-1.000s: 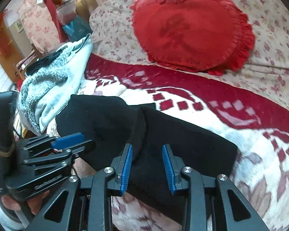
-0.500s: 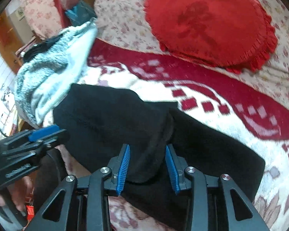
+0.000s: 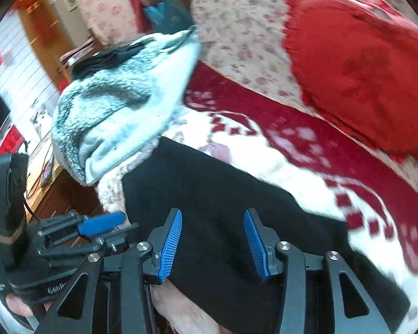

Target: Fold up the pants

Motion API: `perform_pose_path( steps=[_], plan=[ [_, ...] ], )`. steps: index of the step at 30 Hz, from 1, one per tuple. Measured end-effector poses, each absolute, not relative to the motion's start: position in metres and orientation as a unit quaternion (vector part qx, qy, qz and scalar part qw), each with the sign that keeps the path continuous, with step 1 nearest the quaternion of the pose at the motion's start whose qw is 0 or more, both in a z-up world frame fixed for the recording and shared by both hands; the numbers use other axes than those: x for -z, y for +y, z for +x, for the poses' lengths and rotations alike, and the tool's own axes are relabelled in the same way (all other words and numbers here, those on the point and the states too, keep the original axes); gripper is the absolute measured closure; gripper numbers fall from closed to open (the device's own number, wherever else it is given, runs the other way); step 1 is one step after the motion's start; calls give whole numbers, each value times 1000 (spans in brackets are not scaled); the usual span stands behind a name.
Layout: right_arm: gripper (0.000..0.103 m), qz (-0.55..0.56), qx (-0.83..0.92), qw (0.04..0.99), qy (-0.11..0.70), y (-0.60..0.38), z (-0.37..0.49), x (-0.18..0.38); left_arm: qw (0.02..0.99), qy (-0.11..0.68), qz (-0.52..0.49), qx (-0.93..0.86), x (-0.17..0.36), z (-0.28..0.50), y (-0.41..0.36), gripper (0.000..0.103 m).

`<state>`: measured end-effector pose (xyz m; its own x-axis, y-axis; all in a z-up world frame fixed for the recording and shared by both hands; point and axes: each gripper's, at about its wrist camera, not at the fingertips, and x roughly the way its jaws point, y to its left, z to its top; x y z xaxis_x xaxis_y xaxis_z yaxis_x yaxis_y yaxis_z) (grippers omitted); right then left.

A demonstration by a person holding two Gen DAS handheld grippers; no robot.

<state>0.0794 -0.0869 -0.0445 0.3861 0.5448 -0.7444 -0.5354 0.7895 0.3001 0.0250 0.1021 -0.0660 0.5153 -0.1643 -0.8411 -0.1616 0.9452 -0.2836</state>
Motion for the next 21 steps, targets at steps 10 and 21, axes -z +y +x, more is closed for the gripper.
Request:
perform_pose_path(
  steps=[10,21],
  plan=[
    [56,-47,-368,803,465,-16,130,61,838,486,-249,-26,83,27,146,52],
    [50,-79,-402,772,487,28,169,92,825,494,-273,-28,102,52,151,41]
  ],
)
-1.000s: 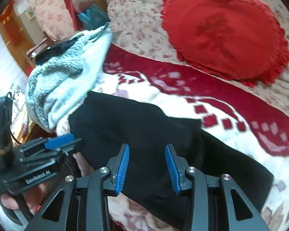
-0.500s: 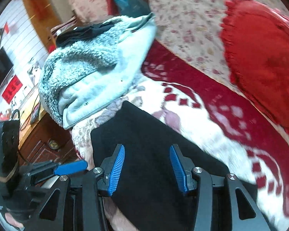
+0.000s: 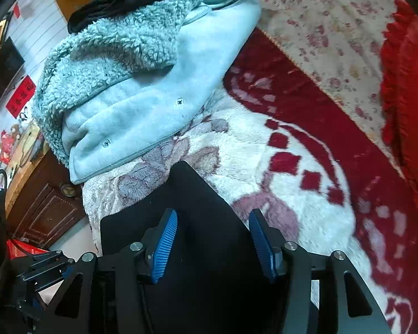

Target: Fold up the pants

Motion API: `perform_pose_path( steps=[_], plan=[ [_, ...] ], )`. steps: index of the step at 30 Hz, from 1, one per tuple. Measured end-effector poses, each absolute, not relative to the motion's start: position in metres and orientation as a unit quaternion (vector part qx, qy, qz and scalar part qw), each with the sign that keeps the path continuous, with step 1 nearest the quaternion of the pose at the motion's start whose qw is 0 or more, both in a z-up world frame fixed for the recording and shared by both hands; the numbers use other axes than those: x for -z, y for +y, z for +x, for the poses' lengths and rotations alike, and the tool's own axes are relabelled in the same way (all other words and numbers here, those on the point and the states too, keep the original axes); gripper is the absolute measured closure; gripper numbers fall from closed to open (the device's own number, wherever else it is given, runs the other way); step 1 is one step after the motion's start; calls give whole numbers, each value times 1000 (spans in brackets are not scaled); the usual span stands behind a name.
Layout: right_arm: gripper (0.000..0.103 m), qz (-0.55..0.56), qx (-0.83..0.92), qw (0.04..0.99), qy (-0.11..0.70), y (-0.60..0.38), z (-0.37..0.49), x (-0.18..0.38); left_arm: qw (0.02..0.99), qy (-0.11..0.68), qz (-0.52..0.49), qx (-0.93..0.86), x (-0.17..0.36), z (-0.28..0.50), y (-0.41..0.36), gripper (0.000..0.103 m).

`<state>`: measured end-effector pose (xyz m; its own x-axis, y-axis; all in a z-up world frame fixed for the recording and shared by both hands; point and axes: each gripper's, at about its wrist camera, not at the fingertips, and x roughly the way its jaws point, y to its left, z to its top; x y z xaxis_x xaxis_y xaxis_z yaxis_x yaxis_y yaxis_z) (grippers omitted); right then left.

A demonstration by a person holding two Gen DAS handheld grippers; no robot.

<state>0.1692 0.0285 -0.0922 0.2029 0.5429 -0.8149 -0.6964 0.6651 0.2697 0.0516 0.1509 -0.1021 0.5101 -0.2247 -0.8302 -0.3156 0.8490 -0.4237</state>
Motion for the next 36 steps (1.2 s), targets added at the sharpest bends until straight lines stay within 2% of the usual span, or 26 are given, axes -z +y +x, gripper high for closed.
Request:
perform_pose_path(
  steps=[11,12,14,15,16,20,21,30,36],
  plan=[
    [49,-49,-415,765,490,36,176,100,823,496,-276,-31,107,60,150,39],
    [51,-42,-415,766,489,35,176,100,824,494,-276,-31,106,60,150,39],
    [66,-25,-414,773,481,31,174,100,827,489,-274,-29,105,59,149,40],
    [68,-21,-412,775,478,30,172,100,831,485,-269,-26,103,59,147,42],
    [72,-18,-411,778,475,28,170,98,834,483,-266,-23,102,60,145,51],
    [85,20,-418,785,457,13,163,83,852,467,-234,-21,86,57,138,74],
    [85,38,-422,787,448,5,162,75,860,457,-224,-19,78,55,136,76],
    [87,157,-430,818,348,-113,117,-4,909,377,-153,89,0,17,79,79],
    [87,220,-348,841,350,-219,72,13,886,416,-71,193,23,4,-13,79]
  ],
)
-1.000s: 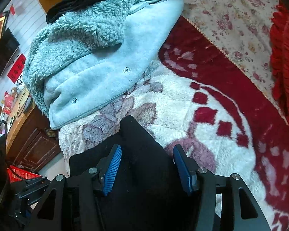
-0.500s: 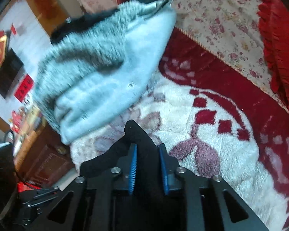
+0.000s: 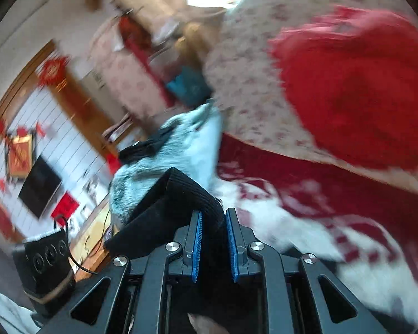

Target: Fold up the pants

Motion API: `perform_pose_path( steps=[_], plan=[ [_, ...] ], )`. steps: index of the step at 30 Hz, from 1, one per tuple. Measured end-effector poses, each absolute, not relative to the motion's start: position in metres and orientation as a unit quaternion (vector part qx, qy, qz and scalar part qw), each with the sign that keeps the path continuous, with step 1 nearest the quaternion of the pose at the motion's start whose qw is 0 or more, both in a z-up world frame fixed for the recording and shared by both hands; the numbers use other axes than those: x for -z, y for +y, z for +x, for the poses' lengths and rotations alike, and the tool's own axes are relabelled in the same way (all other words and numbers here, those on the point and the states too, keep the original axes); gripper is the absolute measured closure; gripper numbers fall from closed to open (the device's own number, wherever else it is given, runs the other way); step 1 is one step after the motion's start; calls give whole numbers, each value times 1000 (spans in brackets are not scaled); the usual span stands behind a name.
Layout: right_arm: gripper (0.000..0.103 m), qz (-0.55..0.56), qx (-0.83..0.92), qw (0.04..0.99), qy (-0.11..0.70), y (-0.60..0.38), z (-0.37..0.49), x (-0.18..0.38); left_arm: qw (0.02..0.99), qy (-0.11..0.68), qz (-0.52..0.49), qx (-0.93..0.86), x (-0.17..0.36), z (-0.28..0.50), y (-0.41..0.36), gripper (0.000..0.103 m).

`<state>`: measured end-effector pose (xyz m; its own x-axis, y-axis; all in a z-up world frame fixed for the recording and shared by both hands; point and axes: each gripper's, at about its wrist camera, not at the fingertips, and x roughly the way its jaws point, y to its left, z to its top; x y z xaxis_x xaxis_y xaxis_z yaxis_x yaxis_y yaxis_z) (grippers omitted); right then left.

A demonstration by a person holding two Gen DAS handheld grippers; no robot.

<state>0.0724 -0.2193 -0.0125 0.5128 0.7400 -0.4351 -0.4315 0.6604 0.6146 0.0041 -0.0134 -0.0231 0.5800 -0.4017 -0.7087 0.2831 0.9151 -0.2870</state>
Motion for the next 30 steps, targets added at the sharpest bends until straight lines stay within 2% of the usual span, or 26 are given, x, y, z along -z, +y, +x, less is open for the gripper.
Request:
perform_pose_path(
  steps=[4,6,8,12,14,18,22,24,25,26,28,30],
  plan=[
    [85,275,-218,856,378,-284,50,44,861,461,-19,213,59,8,-58,79],
    [75,318,-184,844,391,-309,38,57,856,469,4,219,64,4,-67,79],
    [56,350,-188,835,380,-322,24,61,855,465,18,228,56,-3,-67,79],
    [50,366,-207,827,373,-323,8,62,866,441,21,235,33,-19,-51,79],
    [41,375,-219,819,375,-323,3,68,871,435,22,227,28,-22,-44,79],
    [40,352,-211,806,427,-301,15,90,884,430,25,183,31,-16,-24,79],
    [37,338,-218,809,428,-277,20,93,875,456,9,161,52,-1,-15,79],
    [48,333,-245,806,423,-260,24,92,867,474,12,156,65,3,-18,79],
    [64,323,-249,806,430,-250,27,91,863,481,11,156,71,4,-20,79],
    [74,307,-246,812,431,-244,27,90,859,486,10,157,74,5,-24,79],
    [88,256,-247,836,418,-231,24,77,860,486,11,157,73,4,-29,79],
    [91,238,-263,847,396,-233,19,57,862,478,6,167,64,3,-31,79]
  ],
)
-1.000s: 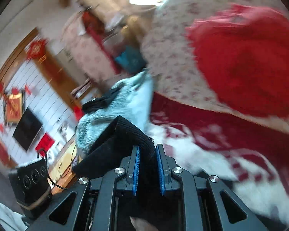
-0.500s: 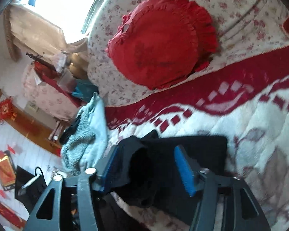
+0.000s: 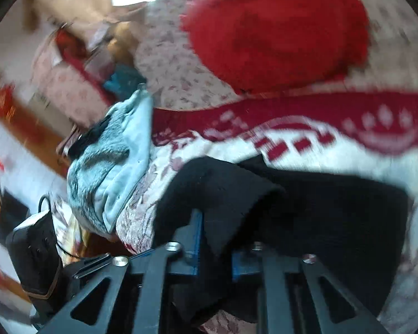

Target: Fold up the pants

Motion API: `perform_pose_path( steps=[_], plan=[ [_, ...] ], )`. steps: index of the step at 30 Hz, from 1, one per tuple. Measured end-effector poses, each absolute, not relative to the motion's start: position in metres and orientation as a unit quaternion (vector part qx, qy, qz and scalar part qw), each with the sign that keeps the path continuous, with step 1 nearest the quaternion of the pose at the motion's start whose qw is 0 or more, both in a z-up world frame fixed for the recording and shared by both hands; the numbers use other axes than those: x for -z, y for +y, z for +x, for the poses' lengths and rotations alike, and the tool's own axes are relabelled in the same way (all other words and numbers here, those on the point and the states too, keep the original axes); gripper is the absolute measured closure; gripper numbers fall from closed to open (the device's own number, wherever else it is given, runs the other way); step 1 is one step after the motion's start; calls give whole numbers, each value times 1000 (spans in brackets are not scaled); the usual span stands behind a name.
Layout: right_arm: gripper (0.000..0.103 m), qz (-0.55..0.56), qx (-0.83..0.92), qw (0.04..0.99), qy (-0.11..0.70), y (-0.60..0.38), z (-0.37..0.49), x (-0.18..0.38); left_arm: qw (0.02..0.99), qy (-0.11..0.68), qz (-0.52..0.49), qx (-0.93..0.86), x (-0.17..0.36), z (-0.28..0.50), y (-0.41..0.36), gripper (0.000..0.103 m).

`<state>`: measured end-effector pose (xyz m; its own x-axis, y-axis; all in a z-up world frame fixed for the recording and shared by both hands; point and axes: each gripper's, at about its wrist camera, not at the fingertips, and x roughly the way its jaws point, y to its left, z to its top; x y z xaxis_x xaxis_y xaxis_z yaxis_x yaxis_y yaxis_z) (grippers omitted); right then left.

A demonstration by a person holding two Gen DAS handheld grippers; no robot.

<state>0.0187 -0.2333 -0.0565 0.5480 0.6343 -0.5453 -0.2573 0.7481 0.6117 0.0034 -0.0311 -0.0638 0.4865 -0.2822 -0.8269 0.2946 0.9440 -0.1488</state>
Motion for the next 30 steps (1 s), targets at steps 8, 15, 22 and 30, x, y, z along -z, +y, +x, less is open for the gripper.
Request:
perform_pose_path(
  steps=[8,15,22,30],
  plan=[
    [93,183,-165,880,407,-296,0,43,865,468,-7,182,50,8,-39,73],
    [68,183,-88,869,451,-337,-12,68,868,466,27,171,49,11,-51,73],
    [68,174,-173,888,389,-310,-14,26,879,451,2,153,33,47,-53,72],
    [68,132,-157,867,455,-276,48,87,876,469,40,105,67,85,-78,61]
  ],
)
